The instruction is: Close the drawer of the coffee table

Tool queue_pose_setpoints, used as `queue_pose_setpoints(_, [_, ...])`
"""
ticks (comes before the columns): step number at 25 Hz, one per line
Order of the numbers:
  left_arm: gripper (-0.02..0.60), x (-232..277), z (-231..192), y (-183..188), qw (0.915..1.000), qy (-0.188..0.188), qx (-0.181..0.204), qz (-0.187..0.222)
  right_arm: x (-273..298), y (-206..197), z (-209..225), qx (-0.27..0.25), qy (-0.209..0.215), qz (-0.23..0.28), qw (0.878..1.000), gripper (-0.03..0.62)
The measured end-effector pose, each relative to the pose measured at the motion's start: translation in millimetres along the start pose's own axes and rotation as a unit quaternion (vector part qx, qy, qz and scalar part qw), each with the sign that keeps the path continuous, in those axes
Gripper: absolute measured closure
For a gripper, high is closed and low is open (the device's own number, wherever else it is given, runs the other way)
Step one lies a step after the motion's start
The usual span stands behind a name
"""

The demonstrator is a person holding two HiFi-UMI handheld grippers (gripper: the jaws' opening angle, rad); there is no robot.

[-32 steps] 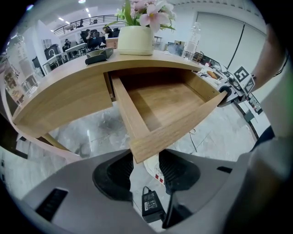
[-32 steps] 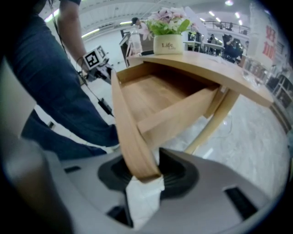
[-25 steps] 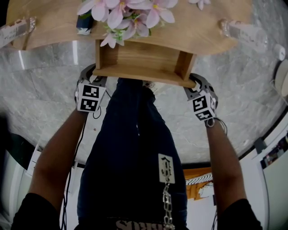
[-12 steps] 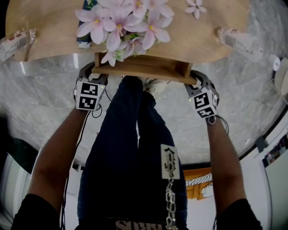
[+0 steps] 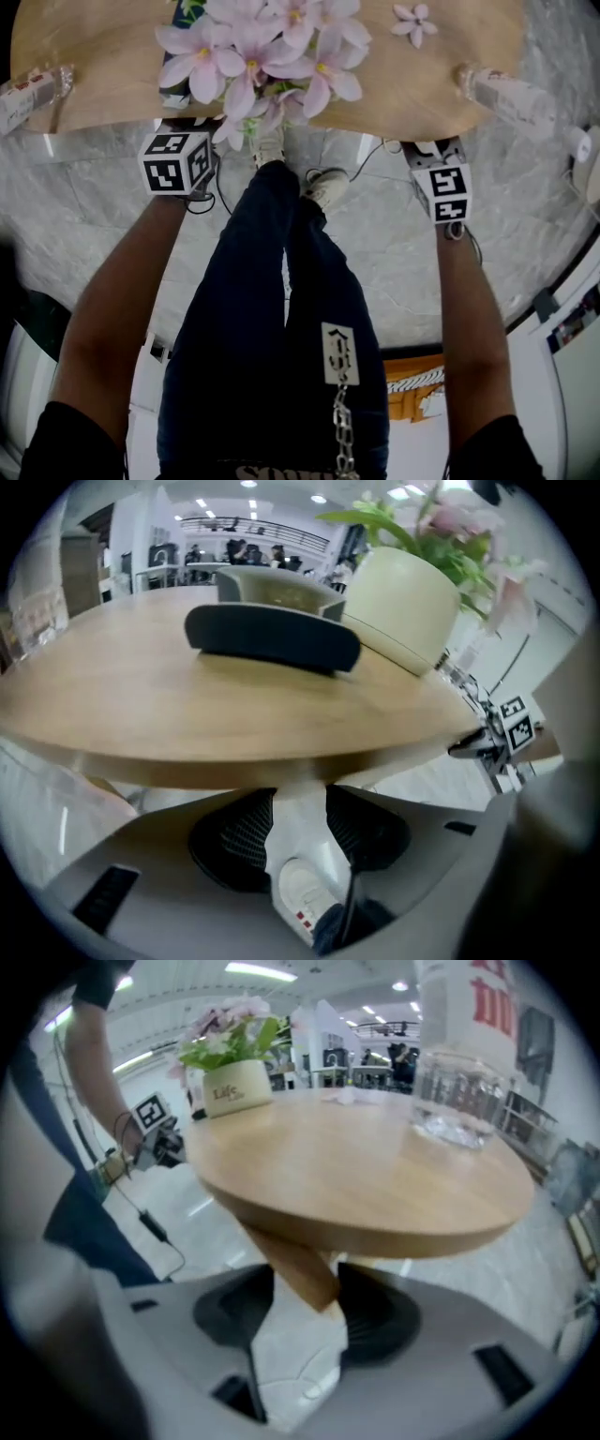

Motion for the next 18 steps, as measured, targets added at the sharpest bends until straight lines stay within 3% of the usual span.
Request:
queue_pose_setpoints(4, [0.388, -2.5, 1.1, 0.1, 0.9982, 0.024, -0.054, 0.012, -6.3, 0.3, 0.9, 0.067, -0.056, 0.009, 0.996, 0.370])
queue_pose_setpoints(7, [0.437, -22.1, 4.6, -13.1, 0.9970, 0.016, -0.074, -0.015, -30.2, -9.1, -4.6, 0.111, -0.087, 0.000, 0.990, 0.372])
queue_pose_setpoints(9, [0.468, -49.1, 14.4, -17.8, 0.9980, 0.003, -0.055, -0.031, -55.9, -13.0, -15.9, 0.123, -0.092, -0.016, 0.988, 0.372])
queue_pose_setpoints(12, [0.543, -101.8, 41.0, 0.9, 0.9998, -0.013, -0.014, -0.008, -106.9, 11.3, -34.9, 0.097, -0.103, -0.010, 0.990, 0.387])
queue_pose_setpoints(15, [0.560, -161.6, 83.5, 54.6, 0.9976, -0.036, 0.029, 0.052, -169.5, 76.6, -49.3, 0.081, -0.123, 0.071, 0.986, 0.521])
queue_pose_setpoints(18, [0.560, -226.4, 131.0, 138.4, 0.9857, -0.063, 0.071, 0.140, -235.7, 159.6, -66.5, 0.110, -0.117, 0.164, 0.973, 0.553])
Point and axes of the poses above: the fingertips, and each gripper's own axes: x forward along the fingers, z to its right, y out of its top, the point moved 9 cm from there along -x, backward along the fingers, and after that the axes turned 13 degrees about z, right-handed, at the moved point
